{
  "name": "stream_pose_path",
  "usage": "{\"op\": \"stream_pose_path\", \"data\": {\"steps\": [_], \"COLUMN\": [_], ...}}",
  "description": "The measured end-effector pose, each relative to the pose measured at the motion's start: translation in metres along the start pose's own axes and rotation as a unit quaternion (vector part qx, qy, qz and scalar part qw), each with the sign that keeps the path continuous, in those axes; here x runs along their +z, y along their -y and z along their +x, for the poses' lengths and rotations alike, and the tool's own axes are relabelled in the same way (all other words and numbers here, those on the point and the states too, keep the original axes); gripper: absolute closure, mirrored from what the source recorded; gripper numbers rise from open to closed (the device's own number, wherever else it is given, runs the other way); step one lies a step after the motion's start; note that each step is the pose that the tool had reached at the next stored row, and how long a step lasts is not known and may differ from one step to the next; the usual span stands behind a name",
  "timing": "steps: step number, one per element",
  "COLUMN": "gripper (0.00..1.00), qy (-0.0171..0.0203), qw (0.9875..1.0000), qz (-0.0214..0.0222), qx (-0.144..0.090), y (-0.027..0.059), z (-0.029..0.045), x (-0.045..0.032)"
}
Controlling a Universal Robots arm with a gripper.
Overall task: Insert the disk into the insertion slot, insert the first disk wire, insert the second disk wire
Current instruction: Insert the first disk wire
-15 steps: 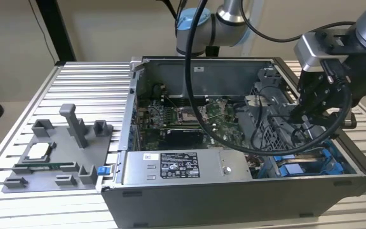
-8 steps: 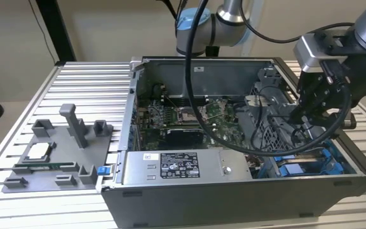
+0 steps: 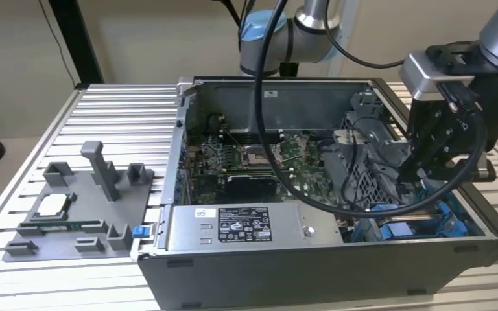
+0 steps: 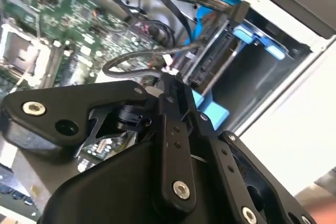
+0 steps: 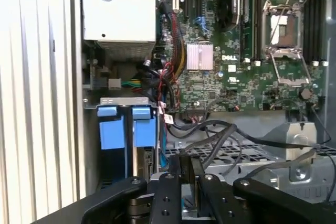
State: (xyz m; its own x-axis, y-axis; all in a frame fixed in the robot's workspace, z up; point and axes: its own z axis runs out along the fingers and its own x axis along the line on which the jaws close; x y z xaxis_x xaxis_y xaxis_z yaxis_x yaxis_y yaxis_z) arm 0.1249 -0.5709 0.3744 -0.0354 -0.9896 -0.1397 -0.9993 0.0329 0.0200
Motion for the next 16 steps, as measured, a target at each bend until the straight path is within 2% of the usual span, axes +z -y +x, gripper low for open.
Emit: {"op": "stream_pose_path", "data": {"steps": [1, 2, 3, 9, 14, 16], "gripper": [1.0, 1.0, 1.0, 1.0, 1.0, 1.0], "qy": [-0.0091, -0.0164, -0.0217, -0.0457, -0.0685, -0.0747], "qw": [1.0, 0.9999, 0.9998, 0.999, 0.9976, 0.9972], "qz": [0.0004, 0.0006, 0.0008, 0.0016, 0.0024, 0.0025], "qx": [0.0, 0.0, 0.0, 0.0, 0.001, 0.001], "y": [0.0002, 0.0007, 0.0016, 0.0106, 0.0175, 0.0194], "z": [0.0, 0.0, 0.0, -0.0001, -0.0002, -0.0002], "x": [0.0001, 0.0002, 0.0005, 0.0022, 0.0029, 0.003]}}
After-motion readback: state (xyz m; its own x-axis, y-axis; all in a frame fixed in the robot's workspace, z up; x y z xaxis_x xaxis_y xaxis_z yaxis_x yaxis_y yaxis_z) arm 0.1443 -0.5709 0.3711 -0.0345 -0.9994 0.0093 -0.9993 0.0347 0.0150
